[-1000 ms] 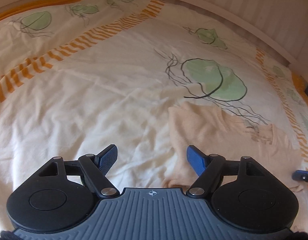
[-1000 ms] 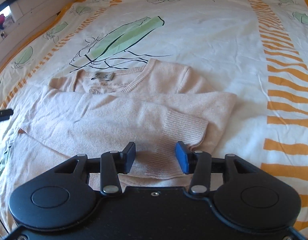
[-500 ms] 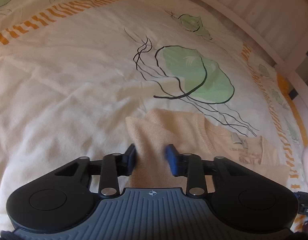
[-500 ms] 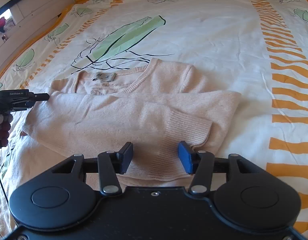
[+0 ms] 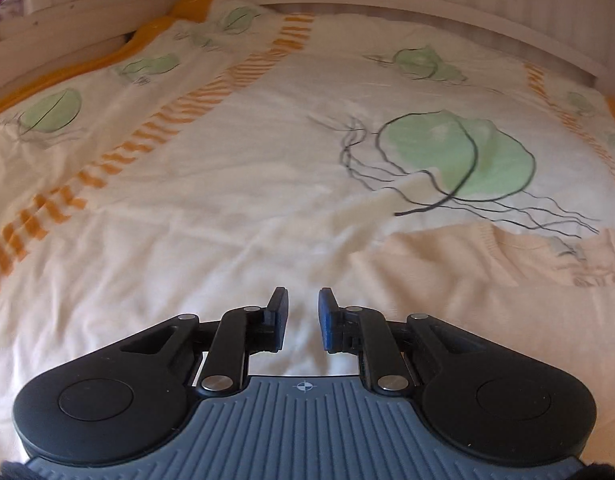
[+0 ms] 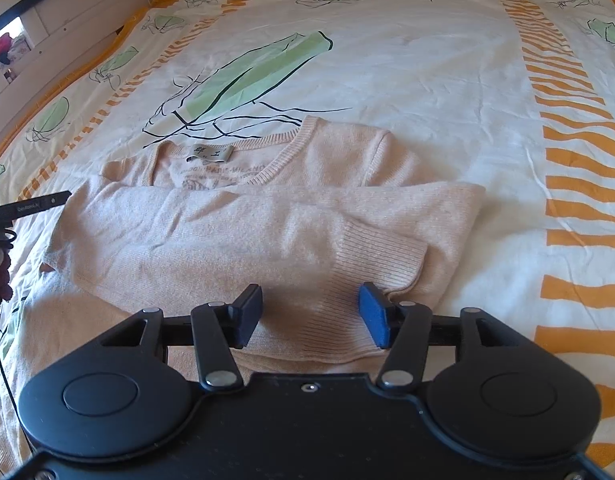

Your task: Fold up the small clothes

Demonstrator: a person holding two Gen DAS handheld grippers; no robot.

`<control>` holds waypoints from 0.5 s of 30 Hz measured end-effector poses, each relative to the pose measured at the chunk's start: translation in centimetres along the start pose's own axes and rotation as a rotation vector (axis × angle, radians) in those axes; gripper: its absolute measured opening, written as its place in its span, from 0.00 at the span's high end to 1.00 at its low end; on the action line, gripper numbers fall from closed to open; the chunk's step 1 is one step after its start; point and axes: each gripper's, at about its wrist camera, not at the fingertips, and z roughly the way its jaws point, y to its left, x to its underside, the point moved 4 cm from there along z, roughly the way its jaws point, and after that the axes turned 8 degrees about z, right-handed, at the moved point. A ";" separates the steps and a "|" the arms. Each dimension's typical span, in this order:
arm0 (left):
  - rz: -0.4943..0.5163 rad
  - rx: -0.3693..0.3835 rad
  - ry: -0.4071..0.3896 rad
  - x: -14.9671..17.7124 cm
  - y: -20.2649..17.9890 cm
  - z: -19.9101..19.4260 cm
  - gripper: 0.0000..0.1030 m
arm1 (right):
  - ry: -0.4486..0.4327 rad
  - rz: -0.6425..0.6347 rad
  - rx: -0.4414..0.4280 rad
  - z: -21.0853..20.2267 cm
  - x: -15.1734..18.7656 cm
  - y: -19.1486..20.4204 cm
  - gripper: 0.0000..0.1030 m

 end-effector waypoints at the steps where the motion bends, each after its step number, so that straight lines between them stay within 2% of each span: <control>1: -0.036 0.022 -0.009 0.0 0.3 -0.3 0.84 | 0.000 0.001 -0.001 0.0 0.0 0.0 0.41; 2: -0.063 0.051 -0.016 -0.1 0.3 -0.5 0.84 | 0.000 0.003 -0.002 0.0 -0.1 0.0 0.41; 4: -0.128 0.156 -0.009 -0.1 0.5 -0.4 0.80 | 0.001 0.006 -0.005 0.1 -0.1 0.0 0.39; 6: -0.221 0.249 0.011 -0.2 0.7 0.4 0.67 | 0.002 -0.001 -0.007 0.2 -0.1 0.2 0.37; 7: -0.277 0.288 0.030 -0.1 0.9 1.2 0.64 | 0.002 -0.005 -0.007 0.2 -0.1 0.3 0.37; 9: -0.344 0.323 0.076 0.0 1.1 2.7 0.58 | 0.001 -0.012 -0.005 0.2 0.0 0.4 0.37; 10: -0.354 0.331 0.090 0.1 1.1 3.3 0.58 | 0.000 -0.012 -0.005 0.2 0.0 0.3 0.37; 15: -0.334 0.327 0.069 -0.3 0.6 3.7 0.58 | 0.001 -0.004 -0.011 0.2 0.0 0.2 0.37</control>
